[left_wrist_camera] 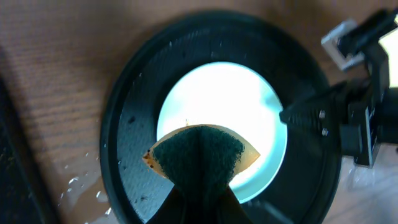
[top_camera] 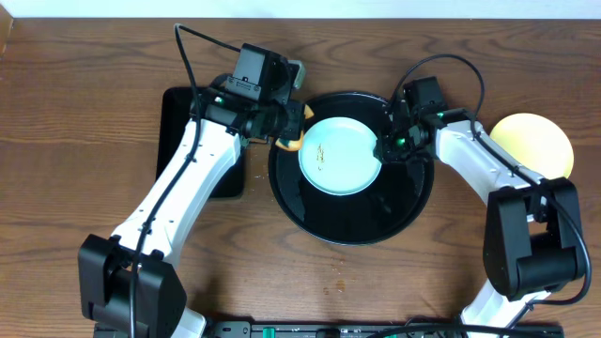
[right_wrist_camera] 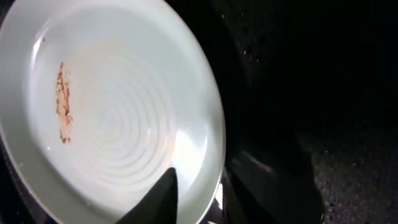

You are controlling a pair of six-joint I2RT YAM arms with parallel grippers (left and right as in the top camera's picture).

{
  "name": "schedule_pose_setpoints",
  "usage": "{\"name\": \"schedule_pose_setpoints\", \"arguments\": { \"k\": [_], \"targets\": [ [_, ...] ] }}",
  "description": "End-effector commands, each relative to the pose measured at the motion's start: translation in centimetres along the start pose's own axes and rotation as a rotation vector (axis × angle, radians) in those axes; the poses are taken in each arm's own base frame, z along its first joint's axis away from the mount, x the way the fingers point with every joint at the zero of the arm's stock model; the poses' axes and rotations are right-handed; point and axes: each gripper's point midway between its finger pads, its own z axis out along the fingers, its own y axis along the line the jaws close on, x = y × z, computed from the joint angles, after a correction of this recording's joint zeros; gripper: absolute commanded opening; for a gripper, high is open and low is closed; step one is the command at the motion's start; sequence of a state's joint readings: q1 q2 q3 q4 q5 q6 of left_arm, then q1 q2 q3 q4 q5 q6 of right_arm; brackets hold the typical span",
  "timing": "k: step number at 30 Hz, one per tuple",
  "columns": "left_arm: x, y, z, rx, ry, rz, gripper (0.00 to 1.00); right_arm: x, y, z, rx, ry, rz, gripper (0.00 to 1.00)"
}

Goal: Clean dirty plates on tray and stack at the side
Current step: 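Scrub the pale green plate with the sponge in the left gripper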

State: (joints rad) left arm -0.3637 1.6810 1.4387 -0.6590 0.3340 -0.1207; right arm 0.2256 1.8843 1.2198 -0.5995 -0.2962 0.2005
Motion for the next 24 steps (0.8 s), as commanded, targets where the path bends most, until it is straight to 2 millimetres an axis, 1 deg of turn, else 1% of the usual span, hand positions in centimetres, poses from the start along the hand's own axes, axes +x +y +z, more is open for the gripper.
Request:
{"name": "schedule_pose_setpoints", "arguments": {
  "k": [1,5,7,11,13,14,15,18,24],
  "targets": [
    [0.4,0.6,1.0,-0.015,0.013,-0.062,0.08,0.1,-0.7,0.9,0.024,0.007,-0.043,0.19],
    [0.8,0.9,2.5,-0.018,0.037,-0.064,0.07,0.2,-1.1,2.1,0.066,0.012,-0.057,0.18],
    [1.0,0.9,3.4,-0.018,0.049,-0.063,0.08,0.2,-1.6,2.4,0.098,0.008,-0.061,0.2],
    [1.5,1.0,5.0,-0.018,0.074,-0.063,0.07,0.0,-1.7,2.5,0.106,0.001,-0.064,0.2],
    [1.7,0.7,5.5,-0.016,0.084,-0.059,0.07,0.0,-1.8,2.7,0.108,0.004,-0.063,0.13],
    [1.9,0.6,5.7,-0.015,0.09,-0.056,0.08,0.1,-1.9,2.9,0.108,0.006,-0.057,0.05],
    [2.1,0.4,5.9,-0.013,0.096,-0.052,0.08,0.2,-2.0,3.2,0.108,0.009,-0.051,0.01],
    [2.6,-0.3,6.7,-0.007,0.114,-0.037,0.07,0.4,-2.1,4.0,0.104,0.018,-0.029,0.01],
    [3.8,-1.2,9.1,0.004,0.153,-0.012,0.07,0.4,-2.1,4.1,0.099,0.019,-0.03,0.01]
  ]
}}
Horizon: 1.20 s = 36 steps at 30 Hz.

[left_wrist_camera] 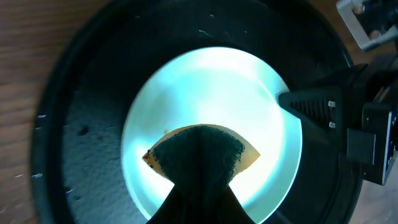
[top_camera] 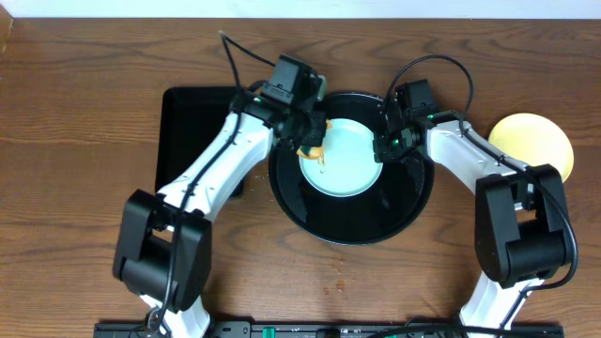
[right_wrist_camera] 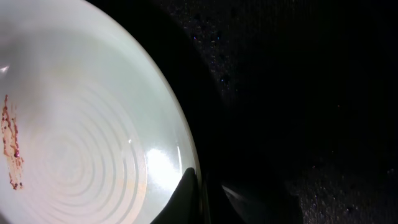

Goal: Clean dirty plates on tray and stack at the side
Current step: 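Scrub the pale green plate with the sponge in the left gripper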

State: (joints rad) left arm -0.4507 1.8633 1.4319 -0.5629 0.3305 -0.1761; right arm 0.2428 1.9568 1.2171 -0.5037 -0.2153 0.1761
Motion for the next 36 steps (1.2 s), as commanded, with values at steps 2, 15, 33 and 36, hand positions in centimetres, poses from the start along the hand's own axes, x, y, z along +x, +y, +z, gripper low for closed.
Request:
{"name": "schedule_pose_setpoints", "arguments": {
  "k": [2,15,33,36],
  "targets": [
    [1.6,0.2,2.8,-0.015,0.064,-0.001,0.07,1.4,-0.6,1.6,0.027,0.051,0.014,0.01],
    [2.3,4.4,8.2,-0.18,0.071,-0.017,0.08,1.5,-0.1,1.7,0.024,0.052,0.003,0.01],
    [8.7,4.6,11.8,-0.225,0.239,-0.226,0.07,1.5,-0.1,1.7,0.024,0.053,0.002,0.01],
    [9.1,2.6,12.4,-0.135,0.251,-0.224,0.08,1.5,-0.1,1.7,0.024,0.053,0.002,0.01]
  ]
}}
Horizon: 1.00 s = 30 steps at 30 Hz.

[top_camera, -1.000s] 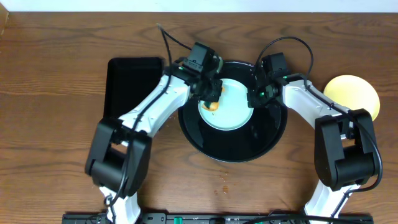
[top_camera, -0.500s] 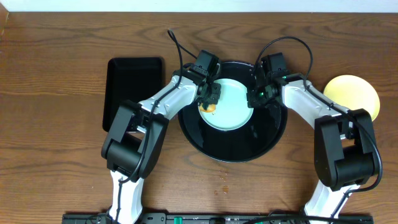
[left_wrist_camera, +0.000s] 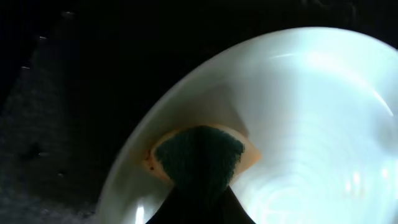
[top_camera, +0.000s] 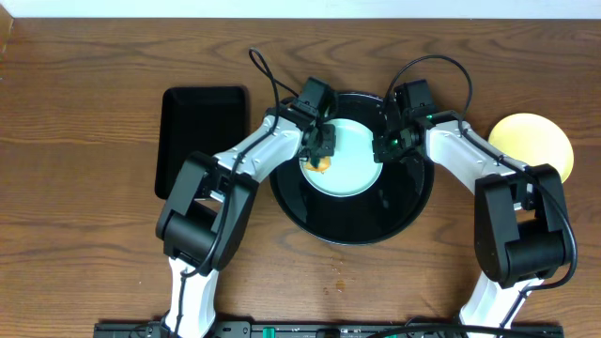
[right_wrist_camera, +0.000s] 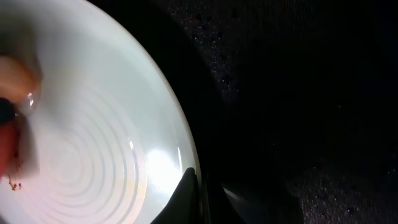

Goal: Clean dirty plates on tray and stack at the side
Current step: 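Scrub the pale green plate with the sponge in the left gripper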

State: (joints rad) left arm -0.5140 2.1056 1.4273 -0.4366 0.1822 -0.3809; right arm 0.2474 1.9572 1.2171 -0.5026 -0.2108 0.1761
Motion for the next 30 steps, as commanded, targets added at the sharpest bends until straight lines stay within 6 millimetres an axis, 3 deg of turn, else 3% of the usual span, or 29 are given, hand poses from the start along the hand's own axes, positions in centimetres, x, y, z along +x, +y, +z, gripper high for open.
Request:
{"name": "schedule_pose_setpoints", "arguments": {
  "k": [1,4,8,13,16,24,30],
  "targets": [
    [5.5,-0.5,3.4,0.039,0.171,-0.037,0.07,1.5,-0.2,1.7,0.02,0.053,0.007,0.01],
    [3.2,-1.7,1.6,0.08,0.112,-0.035,0.08,1.5,-0.2,1.7,0.02,0.053,0.006,0.01],
    [0.1,-2.7,-2.5,0.127,0.004,-0.033,0.07,1.5,-0.2,1.7,0.02,0.053,0.006,0.01],
    [-0.9,-2.5,-5.6,0.1,-0.051,-0.032,0.07,1.5,-0.2,1.7,0.02,0.053,0.006,0.01],
    [-0.4,-1.5,-5.1,0.053,-0.04,-0.039,0.07,1.5,-0.2,1.6,0.021,0.054,0.006,0.01],
    [2.5,2.3,-1.3,-0.09,0.04,-0.097,0.07,1.6,-0.2,1.6,0.021,0.055,0.007,0.01],
    [4.5,2.7,-0.3,-0.101,0.12,-0.137,0.08,1.5,-0.2,1.6,0.021,0.055,0.007,0.01]
  ]
}}
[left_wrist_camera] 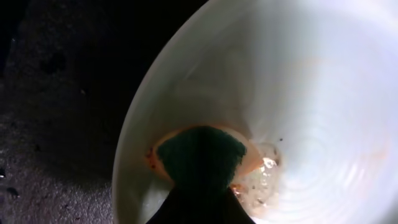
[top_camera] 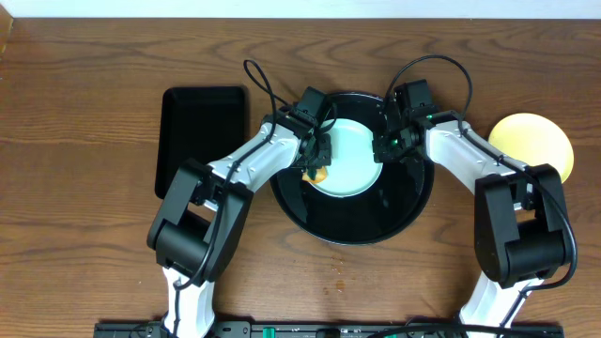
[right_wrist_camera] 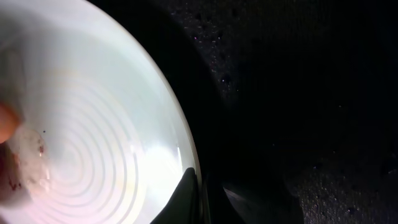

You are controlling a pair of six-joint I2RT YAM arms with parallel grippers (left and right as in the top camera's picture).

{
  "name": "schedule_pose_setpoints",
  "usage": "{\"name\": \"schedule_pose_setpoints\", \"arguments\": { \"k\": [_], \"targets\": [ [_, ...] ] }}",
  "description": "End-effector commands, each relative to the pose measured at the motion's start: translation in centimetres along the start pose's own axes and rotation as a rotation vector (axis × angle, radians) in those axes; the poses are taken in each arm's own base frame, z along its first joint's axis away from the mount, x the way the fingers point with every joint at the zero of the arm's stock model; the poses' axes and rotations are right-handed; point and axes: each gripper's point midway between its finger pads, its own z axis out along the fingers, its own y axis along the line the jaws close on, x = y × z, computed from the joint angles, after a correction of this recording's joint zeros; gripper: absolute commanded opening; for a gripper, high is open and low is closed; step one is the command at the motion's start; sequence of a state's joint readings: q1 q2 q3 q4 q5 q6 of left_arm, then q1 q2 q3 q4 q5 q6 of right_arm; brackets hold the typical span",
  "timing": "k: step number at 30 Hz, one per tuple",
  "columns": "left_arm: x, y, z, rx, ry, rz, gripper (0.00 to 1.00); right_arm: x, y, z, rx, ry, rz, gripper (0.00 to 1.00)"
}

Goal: Clean dirty plates on tray and stack at the side
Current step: 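Scrub the pale green plate with the sponge in the left gripper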

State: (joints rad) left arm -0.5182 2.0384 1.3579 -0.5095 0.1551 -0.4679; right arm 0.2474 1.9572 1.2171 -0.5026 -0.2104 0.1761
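A pale green plate [top_camera: 346, 156] lies in the round black tray [top_camera: 352, 221]. My left gripper [top_camera: 316, 169] is shut on a yellow sponge with a dark green scrub face [left_wrist_camera: 200, 151], pressed onto the plate's left part, where wet reddish smears [left_wrist_camera: 264, 180] show. My right gripper [top_camera: 380, 150] is shut on the plate's right rim [right_wrist_camera: 189, 163], one finger above and one below. A faint red smear [right_wrist_camera: 22, 168] remains at the plate's left in the right wrist view.
A rectangular black tray [top_camera: 200, 141] sits at the left. A yellow plate [top_camera: 535, 143] lies on the wooden table [top_camera: 84, 244] at the right, beside the right arm. Crumbs [top_camera: 335, 275] dot the table in front of the round tray.
The left gripper with the sponge has shifted slightly toward the plate's lower left edge. Wet smeared residue now shows beside the sponge. The right gripper holds the rim as before.
The left gripper held the sponge at the round tray's left edge, with a red streak on the plate. Then the sponge was over the plate's left rim, then pressed on the streak. Now the streak is smeared and mostly gone. The right gripper gripped the rim throughout.
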Motion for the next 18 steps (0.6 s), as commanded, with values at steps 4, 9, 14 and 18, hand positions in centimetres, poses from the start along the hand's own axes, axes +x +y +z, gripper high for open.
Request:
{"name": "schedule_pose_setpoints", "arguments": {
  "k": [4,9,14,18],
  "targets": [
    [3.2,1.3,1.1,-0.031,0.136,-0.078,0.07,1.5,-0.2,1.6,0.02,0.055,0.007,0.01],
    [4.4,0.1,0.9,0.038,0.204,-0.091,0.07,1.6,-0.2,1.6,0.02,0.056,0.007,0.01],
    [4.9,-0.7,0.8,0.087,0.235,-0.096,0.07,1.6,-0.2,1.6,0.021,0.056,0.007,0.01],
    [4.9,-0.7,0.8,0.086,0.237,-0.097,0.08,1.6,-0.2,1.6,0.021,0.056,0.007,0.01]
  ]
}}
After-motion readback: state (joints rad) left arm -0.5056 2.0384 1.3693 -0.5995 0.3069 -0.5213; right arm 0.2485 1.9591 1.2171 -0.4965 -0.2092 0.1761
